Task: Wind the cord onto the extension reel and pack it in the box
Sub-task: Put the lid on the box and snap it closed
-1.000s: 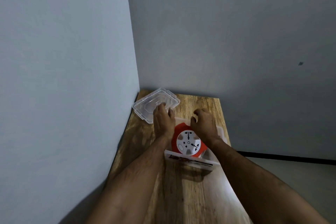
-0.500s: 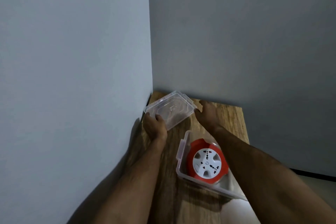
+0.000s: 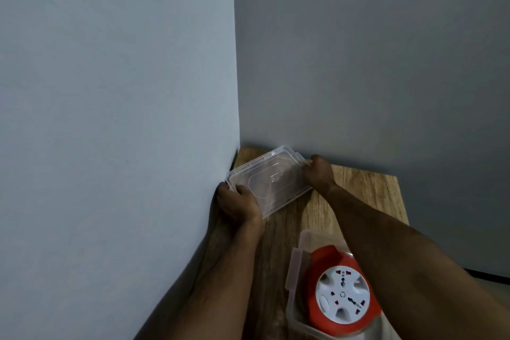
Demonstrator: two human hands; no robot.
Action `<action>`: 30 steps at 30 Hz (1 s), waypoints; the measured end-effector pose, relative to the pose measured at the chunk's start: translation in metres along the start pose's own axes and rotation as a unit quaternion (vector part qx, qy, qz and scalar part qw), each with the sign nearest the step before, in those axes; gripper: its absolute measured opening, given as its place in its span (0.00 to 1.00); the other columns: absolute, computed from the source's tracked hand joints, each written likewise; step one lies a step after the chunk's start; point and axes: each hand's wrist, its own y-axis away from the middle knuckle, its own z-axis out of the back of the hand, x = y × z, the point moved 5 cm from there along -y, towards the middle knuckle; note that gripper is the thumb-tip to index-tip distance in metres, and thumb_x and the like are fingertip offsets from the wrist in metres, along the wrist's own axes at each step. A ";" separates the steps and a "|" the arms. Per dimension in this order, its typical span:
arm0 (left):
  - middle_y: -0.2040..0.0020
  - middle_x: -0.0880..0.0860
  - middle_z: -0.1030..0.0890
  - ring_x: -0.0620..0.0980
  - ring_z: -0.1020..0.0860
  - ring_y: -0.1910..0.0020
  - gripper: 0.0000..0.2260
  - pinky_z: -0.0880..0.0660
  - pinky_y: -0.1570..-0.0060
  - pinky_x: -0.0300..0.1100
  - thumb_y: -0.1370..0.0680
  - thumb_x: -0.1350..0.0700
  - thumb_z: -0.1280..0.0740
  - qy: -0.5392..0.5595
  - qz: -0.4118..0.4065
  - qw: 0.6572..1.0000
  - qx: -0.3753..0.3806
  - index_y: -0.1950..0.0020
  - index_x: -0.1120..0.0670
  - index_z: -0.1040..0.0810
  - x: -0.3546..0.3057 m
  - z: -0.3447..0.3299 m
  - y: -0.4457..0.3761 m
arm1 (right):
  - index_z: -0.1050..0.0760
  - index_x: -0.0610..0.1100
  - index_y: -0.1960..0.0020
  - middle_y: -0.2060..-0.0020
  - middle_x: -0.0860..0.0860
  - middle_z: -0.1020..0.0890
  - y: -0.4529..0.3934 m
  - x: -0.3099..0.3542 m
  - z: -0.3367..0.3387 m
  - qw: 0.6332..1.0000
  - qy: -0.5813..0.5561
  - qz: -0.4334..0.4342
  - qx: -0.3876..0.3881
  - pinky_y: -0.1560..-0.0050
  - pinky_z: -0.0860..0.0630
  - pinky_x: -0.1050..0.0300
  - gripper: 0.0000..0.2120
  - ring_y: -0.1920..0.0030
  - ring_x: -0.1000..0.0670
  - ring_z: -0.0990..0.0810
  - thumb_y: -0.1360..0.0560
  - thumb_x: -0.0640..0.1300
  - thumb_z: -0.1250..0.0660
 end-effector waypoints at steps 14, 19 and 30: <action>0.34 0.65 0.21 0.62 0.22 0.35 0.16 0.23 0.42 0.47 0.16 0.64 0.40 -0.035 0.076 0.996 0.044 0.30 0.67 0.26 -0.024 0.010 0.009 | 0.19 0.34 0.54 0.53 0.35 0.16 0.005 -0.014 0.018 0.992 -0.079 -0.087 -0.041 0.48 0.23 0.44 0.07 0.49 0.35 0.18 0.25 0.35 0.36; 0.35 0.64 0.19 0.62 0.21 0.34 0.16 0.25 0.37 0.48 0.17 0.65 0.41 0.001 0.029 0.998 0.055 0.31 0.67 0.23 -0.057 0.022 0.017 | 0.18 0.34 0.44 0.49 0.39 0.16 0.036 0.001 0.066 0.977 -0.170 -0.107 -0.067 0.49 0.19 0.44 0.11 0.48 0.38 0.18 0.20 0.38 0.36; 0.47 0.55 0.15 0.53 0.19 0.51 0.11 0.21 0.52 0.43 0.18 0.60 0.37 0.178 0.119 0.965 0.150 0.42 0.58 0.17 -0.086 0.028 0.071 | 0.20 0.31 0.50 0.55 0.38 0.18 0.129 -0.011 0.162 0.934 -0.298 -0.148 -0.134 0.63 0.21 0.52 0.09 0.57 0.40 0.18 0.22 0.35 0.38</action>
